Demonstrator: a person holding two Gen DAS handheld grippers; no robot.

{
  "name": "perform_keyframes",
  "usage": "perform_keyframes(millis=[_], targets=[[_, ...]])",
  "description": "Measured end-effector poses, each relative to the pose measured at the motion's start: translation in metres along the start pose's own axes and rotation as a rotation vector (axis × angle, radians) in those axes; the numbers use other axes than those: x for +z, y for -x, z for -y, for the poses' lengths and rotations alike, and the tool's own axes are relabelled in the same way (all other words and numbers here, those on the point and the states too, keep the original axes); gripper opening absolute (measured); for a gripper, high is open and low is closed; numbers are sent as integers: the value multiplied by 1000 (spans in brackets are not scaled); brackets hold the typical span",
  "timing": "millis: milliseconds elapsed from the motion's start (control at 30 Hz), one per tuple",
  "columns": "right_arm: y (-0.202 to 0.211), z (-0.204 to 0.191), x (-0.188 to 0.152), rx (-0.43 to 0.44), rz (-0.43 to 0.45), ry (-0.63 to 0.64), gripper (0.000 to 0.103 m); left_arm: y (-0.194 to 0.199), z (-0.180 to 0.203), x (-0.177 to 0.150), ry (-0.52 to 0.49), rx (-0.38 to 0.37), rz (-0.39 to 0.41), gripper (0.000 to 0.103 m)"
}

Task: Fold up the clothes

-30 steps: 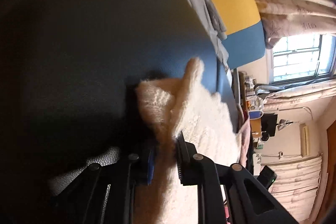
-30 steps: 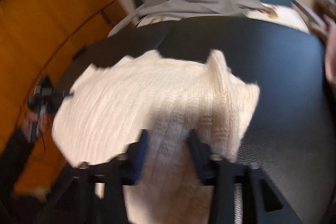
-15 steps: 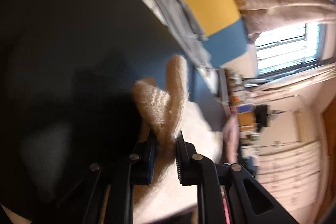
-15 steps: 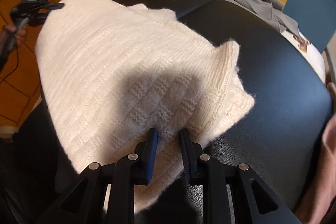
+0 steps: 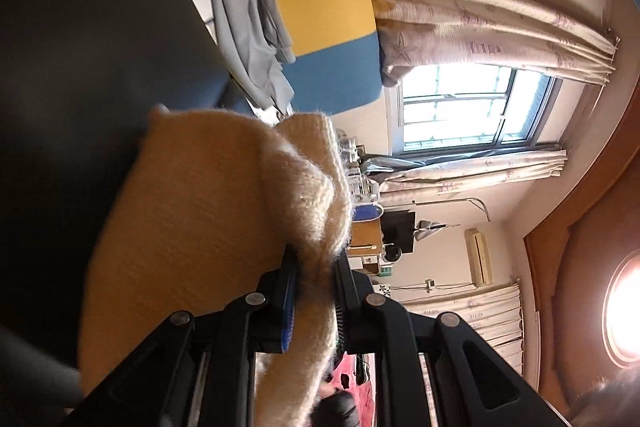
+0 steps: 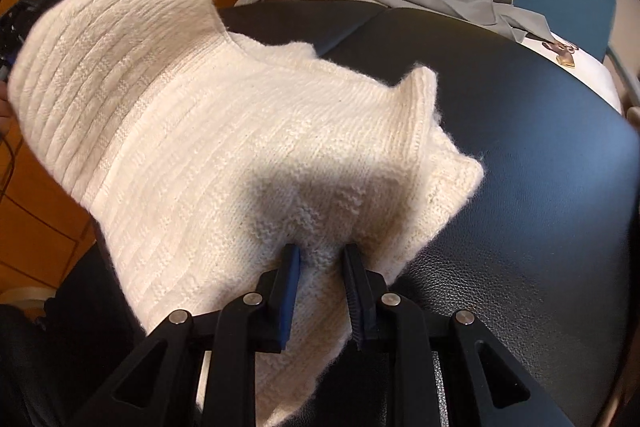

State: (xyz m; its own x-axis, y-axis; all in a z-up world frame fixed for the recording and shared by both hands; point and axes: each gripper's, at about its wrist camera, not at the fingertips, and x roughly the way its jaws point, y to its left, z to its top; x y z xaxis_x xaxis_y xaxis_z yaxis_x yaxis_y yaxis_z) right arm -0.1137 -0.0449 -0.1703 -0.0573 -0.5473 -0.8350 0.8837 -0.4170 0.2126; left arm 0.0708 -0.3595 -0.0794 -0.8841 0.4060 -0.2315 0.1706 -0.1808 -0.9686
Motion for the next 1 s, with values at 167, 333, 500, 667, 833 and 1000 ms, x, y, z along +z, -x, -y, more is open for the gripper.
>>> perform_keyframes(millis=[167, 333, 500, 667, 833, 1000], targets=[[10, 11, -20, 40, 61, -42, 23, -68, 14, -12, 38, 11, -27, 15], [13, 20, -27, 82, 99, -74, 23, -135, 7, -32, 81, 56, -87, 15], [18, 16, -35, 124, 130, -98, 23, -189, -13, -52, 126, 118, -143, 15], [17, 23, -43, 165, 159, -129, 23, -225, -24, -70, 167, 109, -195, 0], [18, 28, -48, 186, 173, -140, 23, -246, -25, -76, 110, 181, -230, 0], [20, 32, -54, 203, 190, -162, 23, -240, 4, -81, 51, 87, -327, 0]])
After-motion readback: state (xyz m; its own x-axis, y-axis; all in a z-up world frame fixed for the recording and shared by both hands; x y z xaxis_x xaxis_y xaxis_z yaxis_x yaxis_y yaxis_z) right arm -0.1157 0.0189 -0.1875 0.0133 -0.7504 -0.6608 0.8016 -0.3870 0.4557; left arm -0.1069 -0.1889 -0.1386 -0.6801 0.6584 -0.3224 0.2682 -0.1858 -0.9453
